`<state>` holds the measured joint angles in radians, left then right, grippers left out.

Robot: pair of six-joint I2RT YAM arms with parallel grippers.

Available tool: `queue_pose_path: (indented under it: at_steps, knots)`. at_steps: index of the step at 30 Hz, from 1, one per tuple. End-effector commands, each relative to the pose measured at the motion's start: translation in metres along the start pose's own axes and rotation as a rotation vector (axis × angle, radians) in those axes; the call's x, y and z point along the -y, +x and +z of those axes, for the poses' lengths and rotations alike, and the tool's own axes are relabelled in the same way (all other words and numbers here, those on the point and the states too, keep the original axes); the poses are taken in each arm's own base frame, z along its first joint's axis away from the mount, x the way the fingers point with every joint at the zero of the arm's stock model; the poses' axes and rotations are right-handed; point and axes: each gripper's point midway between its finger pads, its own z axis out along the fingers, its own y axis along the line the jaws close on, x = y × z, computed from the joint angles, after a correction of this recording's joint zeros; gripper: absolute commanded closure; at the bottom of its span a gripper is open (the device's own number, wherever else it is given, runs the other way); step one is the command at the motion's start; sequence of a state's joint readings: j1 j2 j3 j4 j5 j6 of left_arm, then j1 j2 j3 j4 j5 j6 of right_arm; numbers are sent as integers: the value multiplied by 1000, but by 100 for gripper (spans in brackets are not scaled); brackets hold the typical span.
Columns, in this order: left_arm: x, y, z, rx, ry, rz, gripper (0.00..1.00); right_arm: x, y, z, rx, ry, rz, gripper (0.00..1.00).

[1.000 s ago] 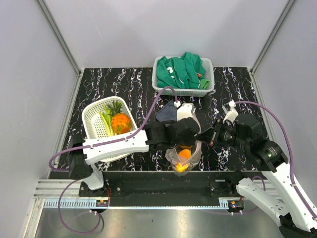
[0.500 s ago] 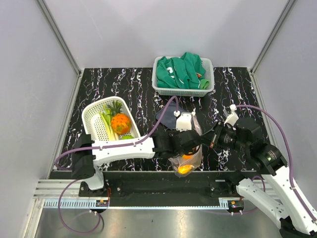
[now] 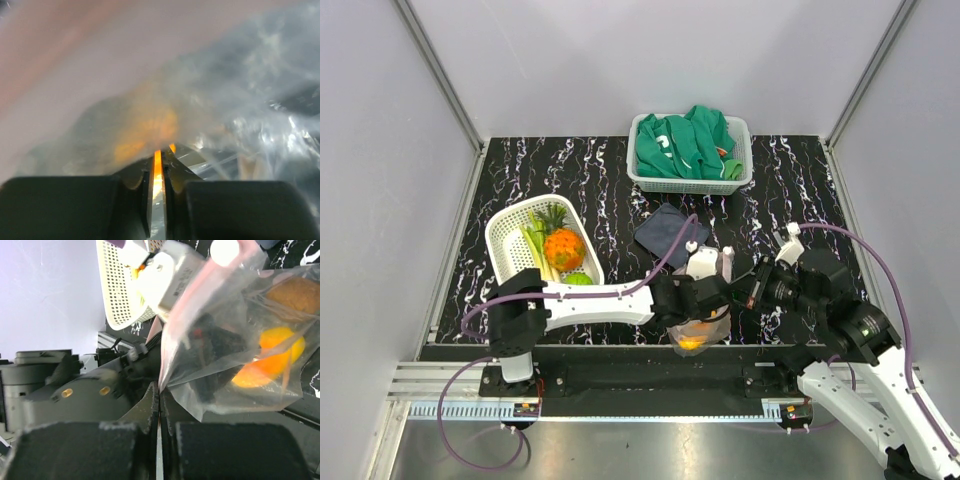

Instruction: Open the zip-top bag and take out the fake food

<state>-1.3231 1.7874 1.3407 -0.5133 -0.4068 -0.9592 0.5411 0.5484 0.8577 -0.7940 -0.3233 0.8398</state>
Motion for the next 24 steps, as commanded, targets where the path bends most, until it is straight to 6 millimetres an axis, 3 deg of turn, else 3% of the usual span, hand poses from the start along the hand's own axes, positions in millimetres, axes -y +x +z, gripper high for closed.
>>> queue_pose_path:
  at_steps: [1,5,12,17,24]
  knots:
    - [-9,16,15,-54,-10,3,84,-1,0,-6,18,-3,-8,100]
    - [-19,32,26,-95,-39,23,74,4,3,-7,12,12,-10,100]
    - [-13,36,33,-105,-2,39,36,10,8,-5,2,19,-2,100]
    - [-8,37,44,-141,19,40,35,12,11,-5,-5,19,6,100]
    - [-29,55,69,-198,-39,59,33,22,15,-3,-8,45,10,100]
